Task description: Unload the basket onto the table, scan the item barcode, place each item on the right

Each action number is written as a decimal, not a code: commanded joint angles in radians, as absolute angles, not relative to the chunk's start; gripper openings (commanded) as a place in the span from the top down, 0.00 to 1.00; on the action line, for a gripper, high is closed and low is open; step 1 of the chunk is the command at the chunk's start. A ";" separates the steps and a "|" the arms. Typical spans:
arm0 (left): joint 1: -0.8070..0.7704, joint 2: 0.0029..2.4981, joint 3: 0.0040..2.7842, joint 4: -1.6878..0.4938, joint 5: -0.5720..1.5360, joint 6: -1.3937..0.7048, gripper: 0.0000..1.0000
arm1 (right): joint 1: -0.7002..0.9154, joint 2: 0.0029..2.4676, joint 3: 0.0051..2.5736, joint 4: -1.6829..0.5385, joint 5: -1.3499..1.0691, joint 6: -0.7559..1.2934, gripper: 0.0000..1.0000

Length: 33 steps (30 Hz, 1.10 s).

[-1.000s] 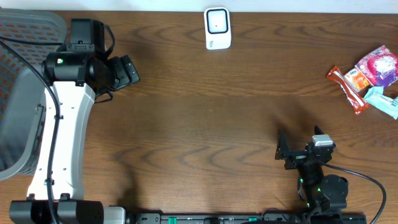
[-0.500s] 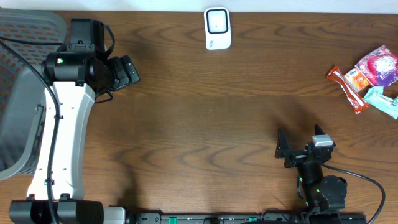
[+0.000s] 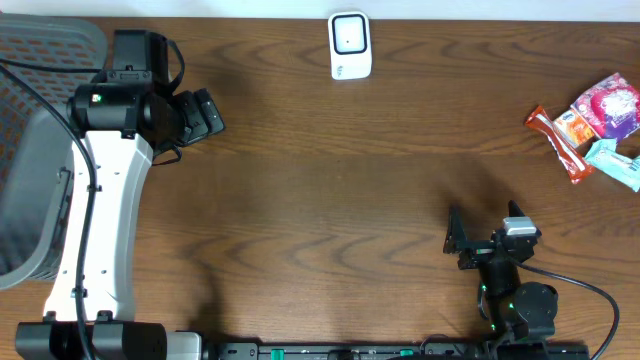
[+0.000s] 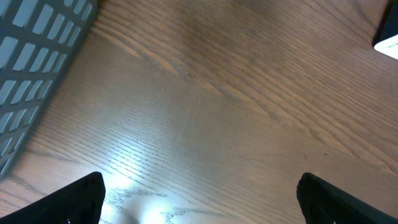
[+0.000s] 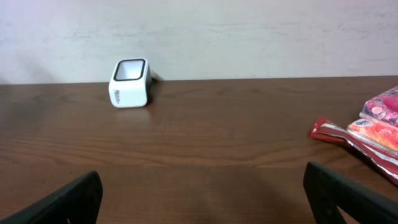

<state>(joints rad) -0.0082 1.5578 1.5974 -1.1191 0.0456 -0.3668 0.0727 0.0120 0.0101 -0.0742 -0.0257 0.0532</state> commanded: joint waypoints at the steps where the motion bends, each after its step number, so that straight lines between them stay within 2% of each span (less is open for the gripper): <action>1: -0.007 1.547 1.606 -1.122 0.036 -0.372 0.02 | 0.064 0.005 0.005 -0.077 -0.009 0.035 0.01; 33: -0.007 1.547 1.606 -1.122 0.036 -0.372 0.02 | 0.020 0.005 0.005 -0.079 -0.004 0.047 0.01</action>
